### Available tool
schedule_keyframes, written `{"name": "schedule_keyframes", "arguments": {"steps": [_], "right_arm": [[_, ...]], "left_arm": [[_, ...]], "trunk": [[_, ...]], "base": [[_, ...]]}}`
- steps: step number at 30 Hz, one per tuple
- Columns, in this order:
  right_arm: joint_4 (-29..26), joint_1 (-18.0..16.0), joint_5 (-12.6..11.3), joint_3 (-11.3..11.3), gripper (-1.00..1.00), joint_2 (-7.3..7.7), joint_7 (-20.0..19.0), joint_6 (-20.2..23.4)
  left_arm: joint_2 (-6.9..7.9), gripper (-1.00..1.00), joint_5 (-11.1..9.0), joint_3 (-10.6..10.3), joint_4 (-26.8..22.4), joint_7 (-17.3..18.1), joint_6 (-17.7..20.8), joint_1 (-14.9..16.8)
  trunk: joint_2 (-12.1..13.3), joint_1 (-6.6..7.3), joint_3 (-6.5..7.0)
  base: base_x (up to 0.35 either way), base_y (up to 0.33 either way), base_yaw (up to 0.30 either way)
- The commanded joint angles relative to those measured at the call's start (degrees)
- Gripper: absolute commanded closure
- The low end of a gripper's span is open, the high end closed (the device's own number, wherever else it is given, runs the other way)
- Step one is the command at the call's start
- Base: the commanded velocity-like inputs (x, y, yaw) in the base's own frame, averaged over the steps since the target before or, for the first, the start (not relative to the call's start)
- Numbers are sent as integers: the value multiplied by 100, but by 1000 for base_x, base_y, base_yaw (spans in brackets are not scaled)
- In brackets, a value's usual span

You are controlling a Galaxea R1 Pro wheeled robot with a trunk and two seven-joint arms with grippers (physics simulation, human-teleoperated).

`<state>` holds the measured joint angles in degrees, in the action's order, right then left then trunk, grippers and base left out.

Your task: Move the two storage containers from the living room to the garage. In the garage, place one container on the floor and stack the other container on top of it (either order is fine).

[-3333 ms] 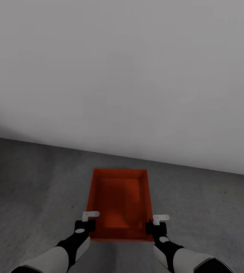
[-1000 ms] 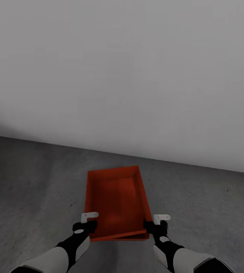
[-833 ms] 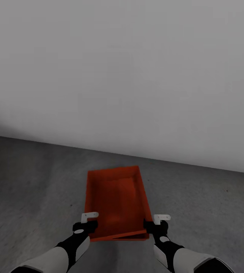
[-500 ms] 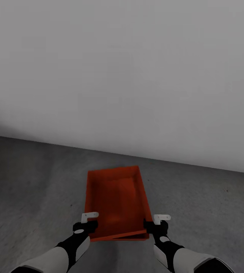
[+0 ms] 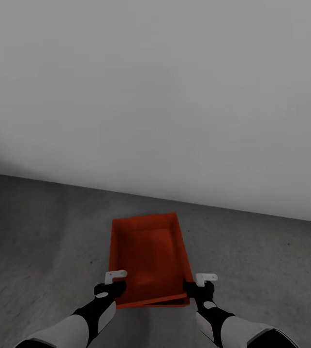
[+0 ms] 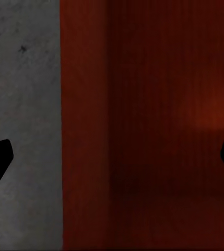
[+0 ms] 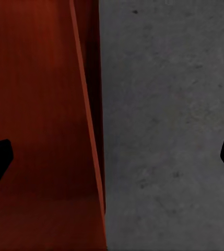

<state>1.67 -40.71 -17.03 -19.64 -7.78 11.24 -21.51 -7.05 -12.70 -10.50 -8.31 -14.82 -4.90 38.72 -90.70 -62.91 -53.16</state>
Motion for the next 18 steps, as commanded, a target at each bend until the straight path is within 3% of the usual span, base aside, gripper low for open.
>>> {"name": "schedule_keyframes", "arguments": {"steps": [1,18], "right_arm": [[18,-7,-46,-48,-100,-4,10,-29],[17,-7,-46,-48,-100,-4,10,-29]], "left_arm": [[-10,-100,-59,-49,5,-26,-21,4],[-33,-100,-66,-49,5,-37,-20,4]], "trunk": [[40,23,15],[721,396,320]], "base": [[0,0,0],[0,0,0]]}}
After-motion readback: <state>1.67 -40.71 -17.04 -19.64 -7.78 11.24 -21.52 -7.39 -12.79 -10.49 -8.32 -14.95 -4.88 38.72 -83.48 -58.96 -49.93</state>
